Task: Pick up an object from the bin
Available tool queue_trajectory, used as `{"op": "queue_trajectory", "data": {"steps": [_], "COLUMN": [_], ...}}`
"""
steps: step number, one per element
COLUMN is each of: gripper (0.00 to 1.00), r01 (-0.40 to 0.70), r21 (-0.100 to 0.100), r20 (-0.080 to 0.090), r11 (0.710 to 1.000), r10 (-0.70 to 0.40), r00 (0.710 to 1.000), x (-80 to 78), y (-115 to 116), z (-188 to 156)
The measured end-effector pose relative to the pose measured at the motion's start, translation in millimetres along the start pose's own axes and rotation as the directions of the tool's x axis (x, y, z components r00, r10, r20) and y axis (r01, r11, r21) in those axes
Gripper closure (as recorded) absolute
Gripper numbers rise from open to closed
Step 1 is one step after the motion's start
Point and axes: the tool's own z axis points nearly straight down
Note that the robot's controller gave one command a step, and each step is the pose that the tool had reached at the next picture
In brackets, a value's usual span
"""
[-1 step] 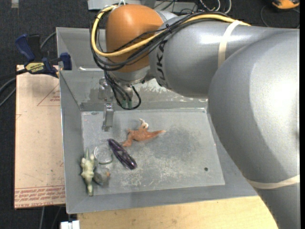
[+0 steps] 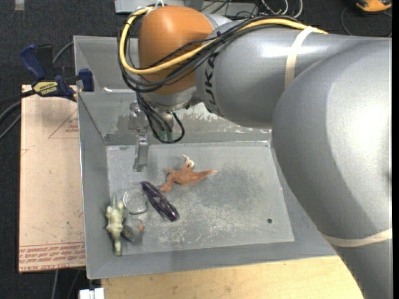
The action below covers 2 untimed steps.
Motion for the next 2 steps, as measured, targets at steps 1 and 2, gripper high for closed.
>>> {"op": "queue_trajectory", "data": {"steps": [1, 2], "gripper": [0.0, 0.0], "r01": [0.09, 0.085], "r21": [0.001, -0.002], "r20": [-0.006, 0.005], "r11": [0.996, 0.996], "r10": [-0.09, -0.085], "r00": [0.996, 0.996], "x": [56.4, 28.4], "y": [-20.1, -35.0], "z": [75.9, 107.5]}}
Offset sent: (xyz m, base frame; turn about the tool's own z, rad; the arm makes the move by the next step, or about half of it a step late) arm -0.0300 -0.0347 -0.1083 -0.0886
